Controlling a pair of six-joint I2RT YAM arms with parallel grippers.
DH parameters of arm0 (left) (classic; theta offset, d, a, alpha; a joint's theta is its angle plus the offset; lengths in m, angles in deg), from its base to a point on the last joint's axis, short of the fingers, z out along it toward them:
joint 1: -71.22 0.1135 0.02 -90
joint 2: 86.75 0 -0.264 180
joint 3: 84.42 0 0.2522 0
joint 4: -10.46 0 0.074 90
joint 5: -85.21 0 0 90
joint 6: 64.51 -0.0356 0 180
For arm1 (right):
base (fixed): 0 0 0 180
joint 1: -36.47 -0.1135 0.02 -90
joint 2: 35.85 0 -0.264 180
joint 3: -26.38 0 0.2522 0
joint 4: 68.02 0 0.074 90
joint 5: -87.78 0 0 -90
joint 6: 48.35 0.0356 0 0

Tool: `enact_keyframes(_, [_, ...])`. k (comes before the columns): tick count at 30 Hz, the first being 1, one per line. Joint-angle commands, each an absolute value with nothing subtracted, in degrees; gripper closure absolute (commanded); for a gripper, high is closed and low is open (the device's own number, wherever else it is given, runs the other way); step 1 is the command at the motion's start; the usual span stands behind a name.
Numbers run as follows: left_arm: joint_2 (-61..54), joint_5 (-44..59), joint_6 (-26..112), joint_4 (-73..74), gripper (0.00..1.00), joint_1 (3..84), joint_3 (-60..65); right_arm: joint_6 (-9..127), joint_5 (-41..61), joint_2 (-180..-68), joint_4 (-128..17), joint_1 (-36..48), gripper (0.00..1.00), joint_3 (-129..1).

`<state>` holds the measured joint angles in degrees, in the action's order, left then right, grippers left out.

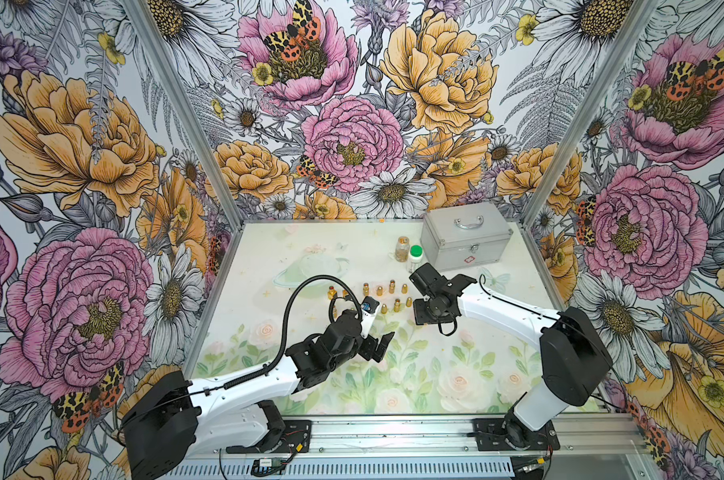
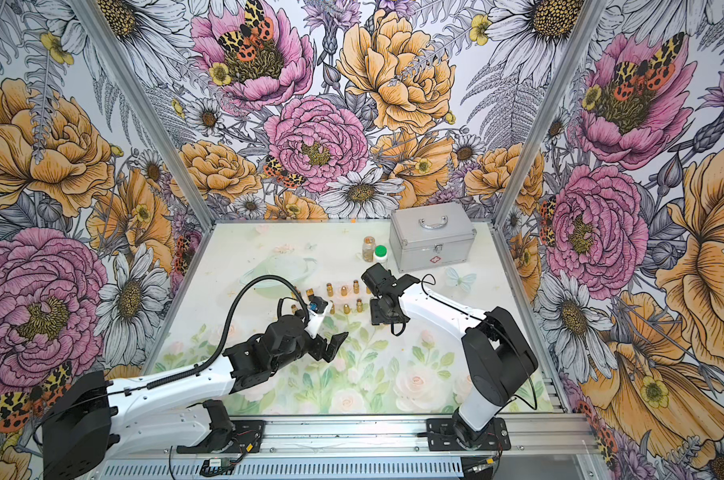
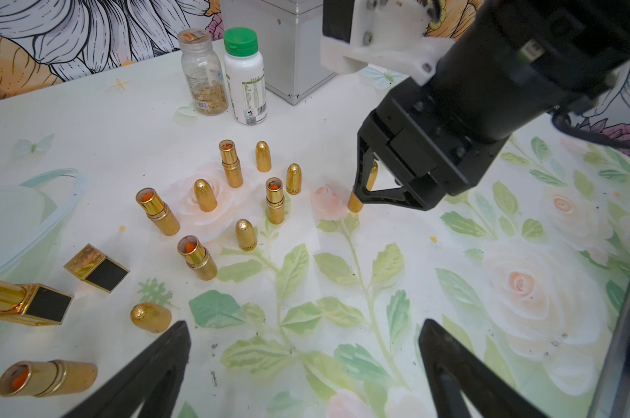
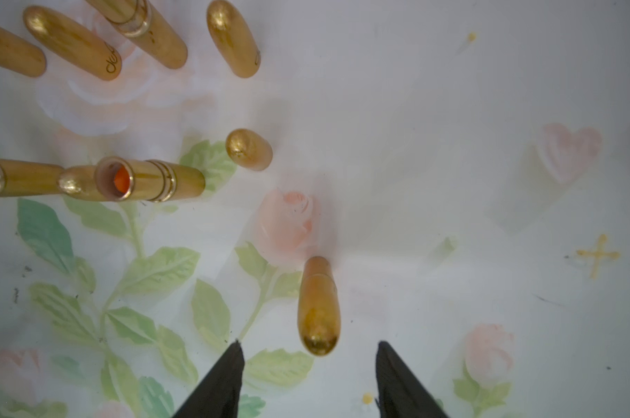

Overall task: Open the lipstick cap
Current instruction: Pick up the lipstick at the center of the board.

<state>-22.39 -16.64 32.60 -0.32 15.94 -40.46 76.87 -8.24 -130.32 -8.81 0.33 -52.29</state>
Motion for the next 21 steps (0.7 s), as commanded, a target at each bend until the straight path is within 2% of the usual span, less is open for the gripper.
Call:
enact_keyframes(1, [-21.8,-18.3,31.4,1.5,0.02,15.5,-38.3,77.0,-7.1,-132.4,-12.6,0.9,0.46,-51.9])
enact_keyframes(8, [-22.2,-19.0,31.4,1.9,0.01,15.5,-38.9,76.4,-11.0,-135.3,-13.5,1.5,0.54,-52.1])
enact_keyframes(21, [-22.7,-20.7,31.9,2.6,0.01,15.5,-39.6,75.5,-11.0,-137.7,-15.8,1.9,0.65,-52.6])
